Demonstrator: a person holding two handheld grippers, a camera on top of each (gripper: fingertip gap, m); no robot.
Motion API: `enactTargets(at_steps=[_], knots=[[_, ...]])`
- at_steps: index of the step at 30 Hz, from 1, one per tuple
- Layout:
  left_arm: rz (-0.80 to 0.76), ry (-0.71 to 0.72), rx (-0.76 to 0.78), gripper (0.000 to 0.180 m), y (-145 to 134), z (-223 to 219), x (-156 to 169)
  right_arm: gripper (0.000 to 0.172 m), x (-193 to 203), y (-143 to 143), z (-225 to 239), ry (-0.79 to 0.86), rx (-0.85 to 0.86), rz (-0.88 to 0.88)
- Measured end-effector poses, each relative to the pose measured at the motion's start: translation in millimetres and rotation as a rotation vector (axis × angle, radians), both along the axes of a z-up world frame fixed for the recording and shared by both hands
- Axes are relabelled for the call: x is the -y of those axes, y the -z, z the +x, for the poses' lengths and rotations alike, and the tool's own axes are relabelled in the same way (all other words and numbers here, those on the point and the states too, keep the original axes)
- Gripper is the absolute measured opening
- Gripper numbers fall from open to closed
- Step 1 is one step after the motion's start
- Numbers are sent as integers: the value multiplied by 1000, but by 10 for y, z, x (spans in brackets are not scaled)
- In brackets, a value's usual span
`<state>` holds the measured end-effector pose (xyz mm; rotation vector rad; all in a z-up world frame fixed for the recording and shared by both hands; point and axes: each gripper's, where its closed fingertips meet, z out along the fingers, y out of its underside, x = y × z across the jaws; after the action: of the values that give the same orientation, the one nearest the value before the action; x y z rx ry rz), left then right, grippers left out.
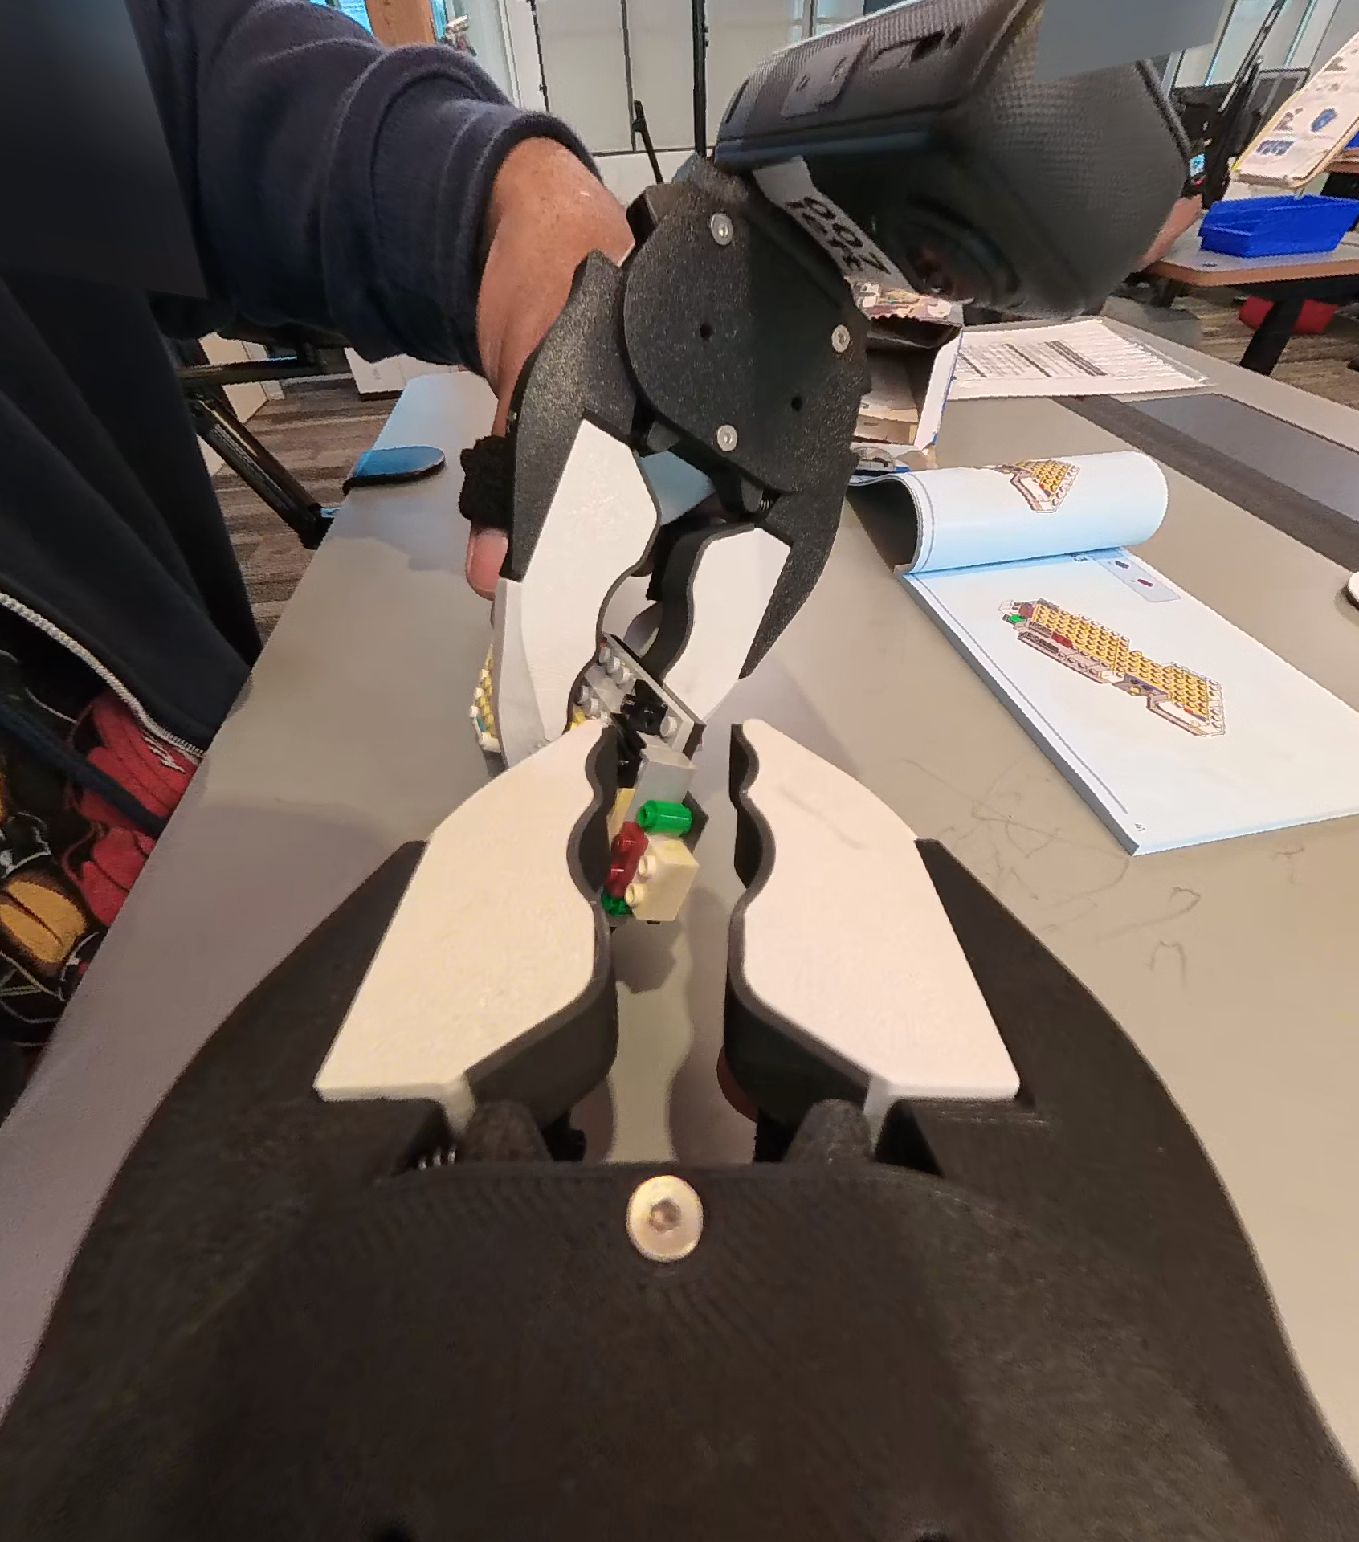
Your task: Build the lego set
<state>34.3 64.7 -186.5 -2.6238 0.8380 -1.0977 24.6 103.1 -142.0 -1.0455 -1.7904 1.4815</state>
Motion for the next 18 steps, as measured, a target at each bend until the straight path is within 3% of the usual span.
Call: enactTargets(at_steps=[18], knots=[[-7,-7,21,21,-12,12,9,26,13,-4,7,-12,25,-57]])
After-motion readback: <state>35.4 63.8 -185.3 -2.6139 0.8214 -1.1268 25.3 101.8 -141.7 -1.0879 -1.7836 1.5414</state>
